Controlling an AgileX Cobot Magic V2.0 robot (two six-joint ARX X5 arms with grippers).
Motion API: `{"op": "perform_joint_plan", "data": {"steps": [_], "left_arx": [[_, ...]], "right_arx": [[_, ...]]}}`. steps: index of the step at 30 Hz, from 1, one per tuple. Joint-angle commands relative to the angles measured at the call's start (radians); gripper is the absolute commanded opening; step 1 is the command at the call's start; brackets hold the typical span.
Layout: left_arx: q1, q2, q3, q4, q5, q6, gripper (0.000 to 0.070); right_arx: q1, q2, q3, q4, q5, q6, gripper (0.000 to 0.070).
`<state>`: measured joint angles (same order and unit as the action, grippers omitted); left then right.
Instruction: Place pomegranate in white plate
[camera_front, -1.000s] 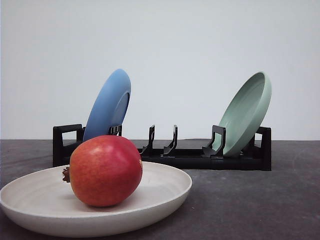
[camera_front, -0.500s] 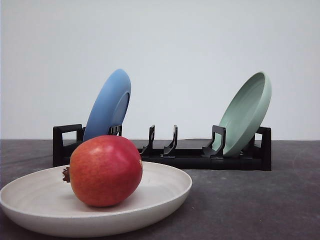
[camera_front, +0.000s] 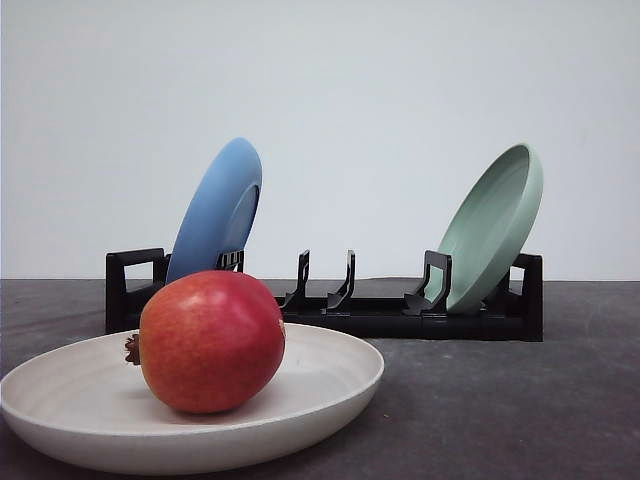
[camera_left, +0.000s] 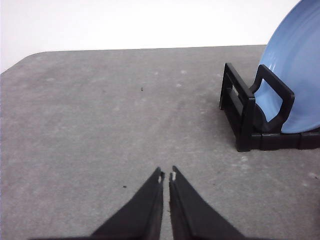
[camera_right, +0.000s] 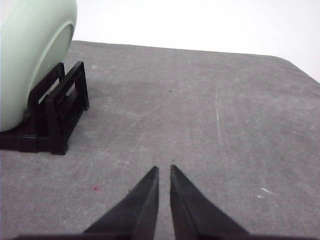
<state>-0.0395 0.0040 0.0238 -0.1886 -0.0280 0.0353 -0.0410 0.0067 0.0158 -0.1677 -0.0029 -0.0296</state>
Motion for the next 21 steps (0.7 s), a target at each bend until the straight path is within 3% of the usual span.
{"op": "perform_joint_plan", "data": {"steps": [1, 21], "left_arx": [[0.000, -0.001, -0.012, 0.002, -0.006, 0.002, 0.0003], [0.000, -0.001, -0.012, 0.002, -0.006, 0.002, 0.0003]], "right_arx": [[0.000, -0.003, -0.005, 0.013, 0.003, 0.011, 0.0037], [0.000, -0.003, -0.005, 0.013, 0.003, 0.011, 0.0037]]}}
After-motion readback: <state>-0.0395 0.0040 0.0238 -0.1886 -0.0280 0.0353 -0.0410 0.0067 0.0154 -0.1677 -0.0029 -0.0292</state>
